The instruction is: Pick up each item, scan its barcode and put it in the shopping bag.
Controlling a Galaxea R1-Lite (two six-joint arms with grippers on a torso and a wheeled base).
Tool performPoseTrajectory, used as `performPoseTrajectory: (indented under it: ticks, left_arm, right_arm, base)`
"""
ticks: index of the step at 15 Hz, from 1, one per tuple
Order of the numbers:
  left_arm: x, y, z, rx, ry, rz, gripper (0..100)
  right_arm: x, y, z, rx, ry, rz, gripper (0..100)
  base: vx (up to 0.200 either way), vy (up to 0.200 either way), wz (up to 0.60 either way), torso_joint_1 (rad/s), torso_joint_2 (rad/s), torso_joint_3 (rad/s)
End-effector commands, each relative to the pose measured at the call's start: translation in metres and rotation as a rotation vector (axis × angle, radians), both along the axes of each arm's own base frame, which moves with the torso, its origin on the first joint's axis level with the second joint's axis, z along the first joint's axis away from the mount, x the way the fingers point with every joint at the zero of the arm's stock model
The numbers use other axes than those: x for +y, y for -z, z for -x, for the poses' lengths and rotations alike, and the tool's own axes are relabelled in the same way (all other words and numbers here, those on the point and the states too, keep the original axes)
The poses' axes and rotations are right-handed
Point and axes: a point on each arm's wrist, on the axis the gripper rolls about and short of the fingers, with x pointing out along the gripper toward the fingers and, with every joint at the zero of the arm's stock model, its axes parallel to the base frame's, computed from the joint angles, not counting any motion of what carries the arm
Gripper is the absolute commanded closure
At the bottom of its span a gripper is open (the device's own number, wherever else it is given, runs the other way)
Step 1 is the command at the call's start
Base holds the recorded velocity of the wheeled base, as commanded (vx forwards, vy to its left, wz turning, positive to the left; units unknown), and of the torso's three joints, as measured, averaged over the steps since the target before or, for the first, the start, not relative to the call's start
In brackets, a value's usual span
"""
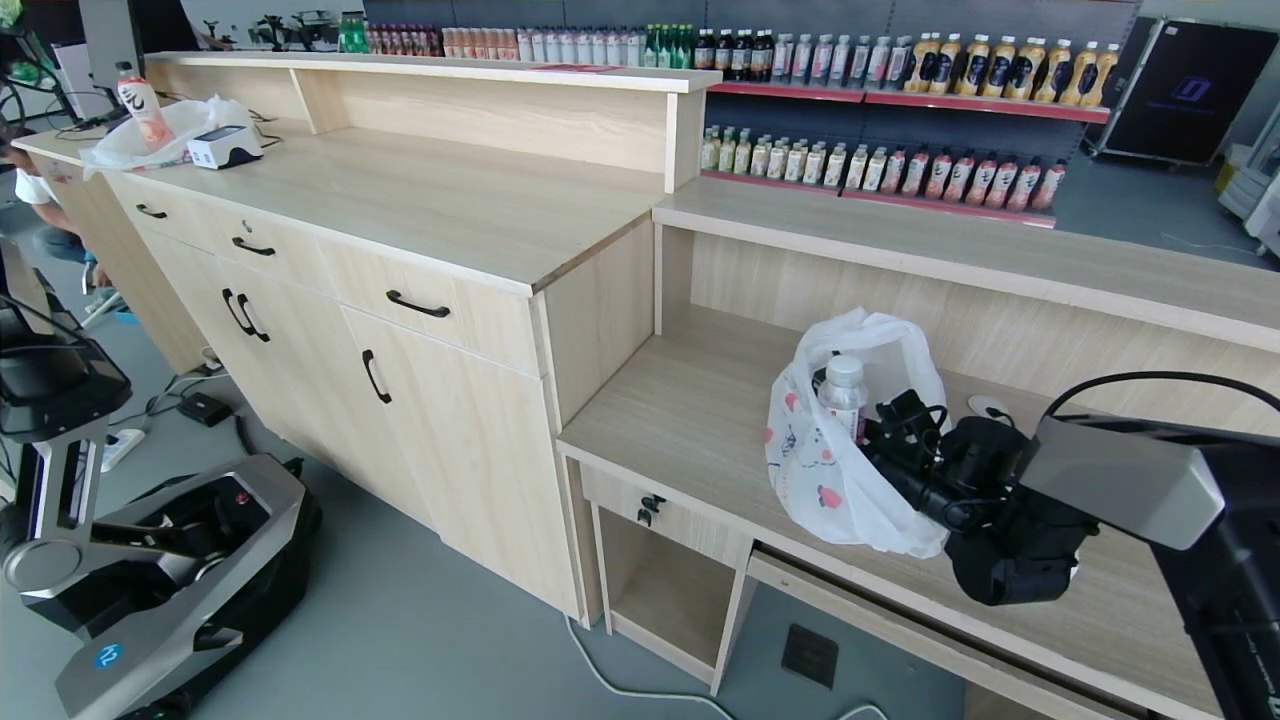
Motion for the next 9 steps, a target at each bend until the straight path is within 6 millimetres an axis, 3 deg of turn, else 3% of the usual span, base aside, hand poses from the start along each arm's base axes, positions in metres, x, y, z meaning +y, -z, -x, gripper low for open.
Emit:
performPoseTrajectory:
  ticks: [1, 2, 3, 9]
  left_arm:
    - [0.0, 0.0, 0.0, 0.0, -0.001, 0.0, 0]
    - [0.0, 0.0, 0.0, 0.0, -0.001, 0.0, 0]
    - [0.0, 0.0, 0.0, 0.0, -0.001, 0.0, 0]
    - [0.0, 0.0, 0.0, 0.0, -0.001, 0.0, 0]
  right_arm:
    - [-0.0005, 0.003, -0.0004, 0.005, 0.001, 0.0, 100]
    - [0.0001, 0.0046, 0.0, 0.009, -0.001, 0.002, 100]
    - [0.0001, 0.0046, 0.0, 0.009, -0.001, 0.002, 0]
    - [0.0002, 0.0016, 0.0002, 0.002, -0.002, 0.003, 0]
  base:
    - [0.0, 0.0, 0.0, 0.0, 0.0, 0.0]
    - [0.0, 0.0, 0.0, 0.0, 0.0, 0.0]
    - [0.0, 0.0, 0.0, 0.0, 0.0, 0.0]
    - [0.0, 0.0, 0.0, 0.0, 0.0, 0.0]
